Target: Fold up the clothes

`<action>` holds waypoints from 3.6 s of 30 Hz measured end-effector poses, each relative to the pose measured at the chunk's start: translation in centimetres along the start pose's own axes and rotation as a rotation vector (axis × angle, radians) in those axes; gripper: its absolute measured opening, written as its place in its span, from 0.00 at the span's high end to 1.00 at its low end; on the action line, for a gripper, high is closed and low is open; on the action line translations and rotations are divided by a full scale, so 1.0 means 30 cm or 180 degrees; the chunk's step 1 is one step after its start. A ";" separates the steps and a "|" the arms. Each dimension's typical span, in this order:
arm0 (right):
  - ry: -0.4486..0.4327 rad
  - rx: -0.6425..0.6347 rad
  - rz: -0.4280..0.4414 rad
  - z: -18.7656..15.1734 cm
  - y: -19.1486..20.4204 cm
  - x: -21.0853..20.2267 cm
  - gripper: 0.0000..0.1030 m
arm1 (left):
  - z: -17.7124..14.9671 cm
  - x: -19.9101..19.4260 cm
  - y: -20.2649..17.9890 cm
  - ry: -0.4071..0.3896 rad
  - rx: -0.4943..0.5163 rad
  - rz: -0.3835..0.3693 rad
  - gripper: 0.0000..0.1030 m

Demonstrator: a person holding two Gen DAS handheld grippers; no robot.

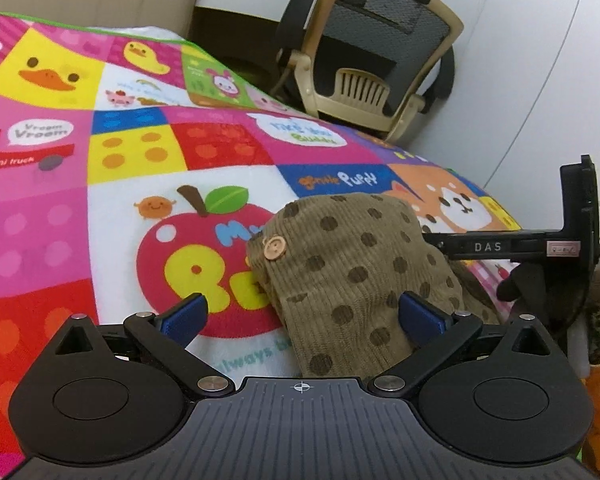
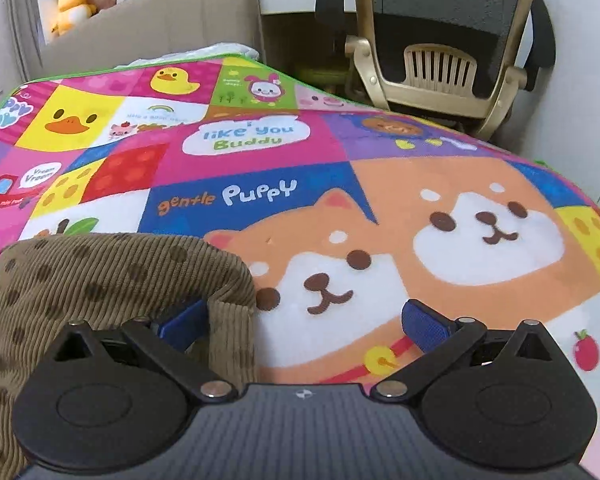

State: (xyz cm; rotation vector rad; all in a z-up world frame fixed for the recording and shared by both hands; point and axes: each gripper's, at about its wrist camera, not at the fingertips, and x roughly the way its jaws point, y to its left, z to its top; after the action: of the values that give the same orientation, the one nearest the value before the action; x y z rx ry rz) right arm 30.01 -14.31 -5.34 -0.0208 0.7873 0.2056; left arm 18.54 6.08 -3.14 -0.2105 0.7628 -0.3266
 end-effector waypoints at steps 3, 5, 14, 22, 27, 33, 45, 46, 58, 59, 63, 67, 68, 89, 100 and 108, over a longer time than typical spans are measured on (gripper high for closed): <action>-0.0160 -0.0108 0.0081 -0.024 -0.008 -0.096 0.00 | -0.007 0.007 0.012 0.0020 -0.0046 -0.0034 0.00; -0.0245 -0.0155 0.0181 -0.054 -0.015 -0.163 0.00 | -0.012 0.010 0.023 0.0028 -0.0088 -0.0058 0.00; -0.0245 -0.0696 0.0767 -0.187 0.004 -0.242 0.00 | -0.035 0.018 0.050 -0.0039 -0.0276 -0.0177 0.00; -0.0378 -0.1334 0.1641 -0.276 0.038 -0.278 0.00 | -0.081 0.001 0.057 -0.0301 -0.0338 -0.0203 0.00; -0.0384 -0.1376 0.1611 -0.297 0.054 -0.245 0.00 | -0.093 0.001 0.066 -0.0405 -0.0362 -0.0257 0.00; -0.0229 -0.1102 0.1818 -0.280 0.005 -0.207 0.00 | -0.101 0.000 0.073 -0.0455 -0.0388 -0.0294 0.00; -0.0196 -0.0999 0.1902 -0.280 -0.030 -0.199 0.00 | -0.104 -0.002 0.077 -0.0482 -0.0417 -0.0306 0.00; -0.0196 -0.0997 0.1903 -0.279 -0.029 -0.197 0.00 | -0.105 -0.003 0.077 -0.0484 -0.0418 -0.0307 0.00; -0.0194 -0.1012 0.1891 -0.277 -0.023 -0.193 0.00 | -0.107 -0.007 0.087 -0.0499 -0.0458 -0.0347 0.00; -0.0192 -0.1002 0.1900 -0.277 -0.025 -0.193 0.00 | -0.107 -0.007 0.088 -0.0500 -0.0463 -0.0350 0.00; -0.0192 -0.1001 0.1906 -0.279 -0.024 -0.194 0.00 | -0.107 -0.008 0.092 -0.0507 -0.0484 -0.0368 0.00; -0.0194 -0.1023 0.1886 -0.281 -0.021 -0.194 0.00 | -0.107 -0.008 0.100 -0.0516 -0.0527 -0.0405 0.00; -0.0194 -0.1019 0.1889 -0.281 -0.021 -0.194 0.00 | -0.107 -0.008 0.101 -0.0517 -0.0532 -0.0408 0.00; -0.0185 -0.0854 0.1777 -0.284 -0.008 -0.201 0.00 | -0.107 -0.007 0.114 -0.0530 -0.0604 -0.0467 0.00; 0.0350 -0.0750 0.1215 -0.245 0.076 -0.222 0.00 | -0.103 -0.008 0.140 -0.0497 -0.0703 -0.0606 0.00; 0.0220 -0.0580 0.1098 -0.284 0.077 -0.257 0.00 | -0.082 -0.056 0.150 -0.0443 -0.0803 -0.0690 0.00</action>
State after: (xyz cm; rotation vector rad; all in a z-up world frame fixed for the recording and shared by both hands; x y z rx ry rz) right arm 18.29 -14.22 -5.78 -0.0645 0.8360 0.6061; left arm 16.64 10.70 -5.16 -0.5511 0.6432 -0.4161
